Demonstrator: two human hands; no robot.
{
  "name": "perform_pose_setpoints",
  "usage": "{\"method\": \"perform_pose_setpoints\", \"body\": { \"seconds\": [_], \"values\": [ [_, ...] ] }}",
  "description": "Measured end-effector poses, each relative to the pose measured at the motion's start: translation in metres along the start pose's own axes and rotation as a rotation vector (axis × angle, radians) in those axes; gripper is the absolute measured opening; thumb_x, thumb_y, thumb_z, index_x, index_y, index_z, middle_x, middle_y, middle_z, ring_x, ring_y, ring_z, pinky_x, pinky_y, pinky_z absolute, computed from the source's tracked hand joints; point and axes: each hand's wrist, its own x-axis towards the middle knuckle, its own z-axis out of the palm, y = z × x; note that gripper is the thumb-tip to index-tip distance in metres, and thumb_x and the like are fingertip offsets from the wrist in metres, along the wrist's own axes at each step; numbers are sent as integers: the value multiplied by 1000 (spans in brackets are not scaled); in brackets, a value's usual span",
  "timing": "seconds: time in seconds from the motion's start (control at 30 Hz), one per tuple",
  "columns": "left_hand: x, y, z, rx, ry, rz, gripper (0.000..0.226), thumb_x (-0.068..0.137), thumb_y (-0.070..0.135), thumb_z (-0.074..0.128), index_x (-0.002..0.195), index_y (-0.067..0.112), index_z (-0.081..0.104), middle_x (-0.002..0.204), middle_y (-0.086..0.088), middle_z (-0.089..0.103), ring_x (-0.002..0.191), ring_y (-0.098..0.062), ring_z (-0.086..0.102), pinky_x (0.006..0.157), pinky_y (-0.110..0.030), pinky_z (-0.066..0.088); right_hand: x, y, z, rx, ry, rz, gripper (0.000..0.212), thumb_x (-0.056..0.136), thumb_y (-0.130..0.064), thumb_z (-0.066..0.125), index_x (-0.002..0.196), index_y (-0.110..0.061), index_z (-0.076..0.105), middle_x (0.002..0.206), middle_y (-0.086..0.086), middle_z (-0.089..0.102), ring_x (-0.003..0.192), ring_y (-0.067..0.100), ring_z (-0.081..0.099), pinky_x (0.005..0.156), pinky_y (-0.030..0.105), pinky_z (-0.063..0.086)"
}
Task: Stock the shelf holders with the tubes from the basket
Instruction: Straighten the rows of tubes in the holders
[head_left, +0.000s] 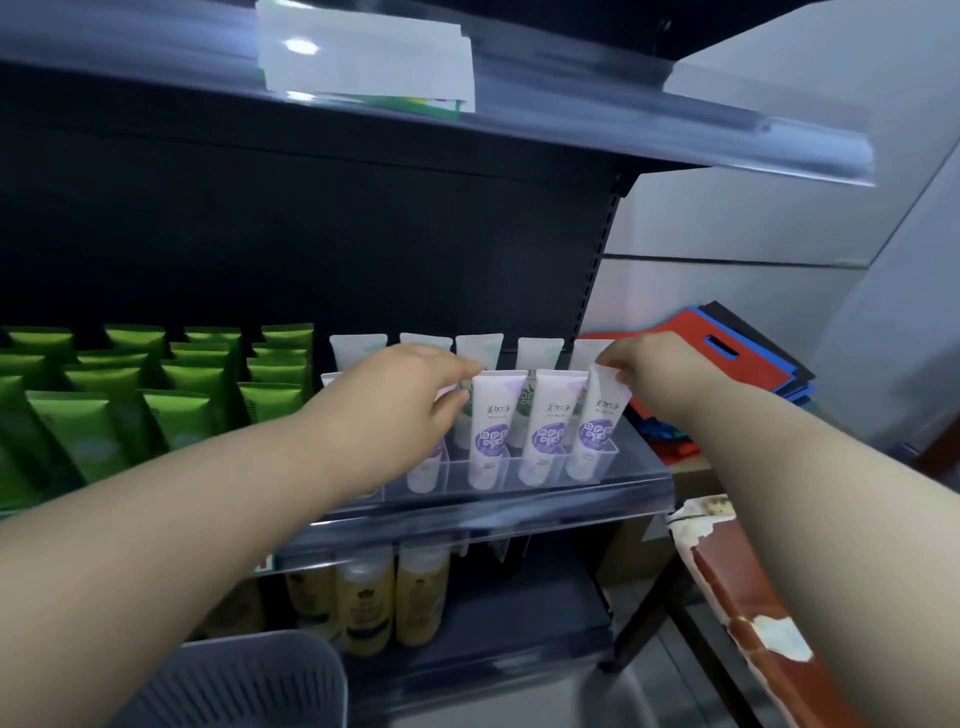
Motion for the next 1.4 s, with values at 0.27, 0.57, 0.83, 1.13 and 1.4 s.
{"method": "perform_pose_setpoints", "body": {
  "seconds": [0.27, 0.57, 0.83, 1.13, 1.4],
  "values": [
    [11, -7, 3, -27, 34, -11, 36, 97, 27, 43, 132, 25, 51, 135, 6, 52, 126, -10, 43, 98, -14, 27, 10, 4, 3, 12, 11, -58, 27, 90, -2, 49, 107, -13, 66, 111, 6, 66, 95, 21, 58, 76, 22, 39],
    [10, -33, -13, 44, 95, -65, 37, 95, 20, 45, 131, 20, 53, 134, 1, 54, 124, -15, 47, 103, -21, 32, 23, -47, -25, 124, 129, -82, 48, 86, 5, 43, 131, -11, 53, 128, 8, 60, 119, 24, 54, 101, 27, 40],
    [2, -63, -38, 102, 129, -114, 38, 95, 18, 45, 132, 21, 52, 134, 0, 54, 126, -16, 46, 102, -22, 32, 72, -147, -31, 121, -140, -190, 39, 98, -9, 39, 136, -16, 49, 140, 4, 49, 124, 22, 49, 98, 26, 40],
    [5, -77, -47, 91, 178, -84, 38, 94, 17, 46, 131, 22, 54, 134, 1, 54, 125, -14, 47, 99, -17, 30, 86, -167, -17, 150, -199, -308, 33, 93, -3, 46, 121, -14, 62, 128, 2, 57, 114, 18, 54, 86, 21, 43],
    [15, -79, -38, 68, 179, -57, 38, 94, 17, 46, 130, 22, 54, 133, 1, 55, 124, -13, 47, 101, -20, 33, 86, -162, -20, 136, -240, -324, 30, 93, -13, 53, 122, -16, 60, 129, -1, 57, 113, 14, 53, 84, 19, 38]
  ]
}}
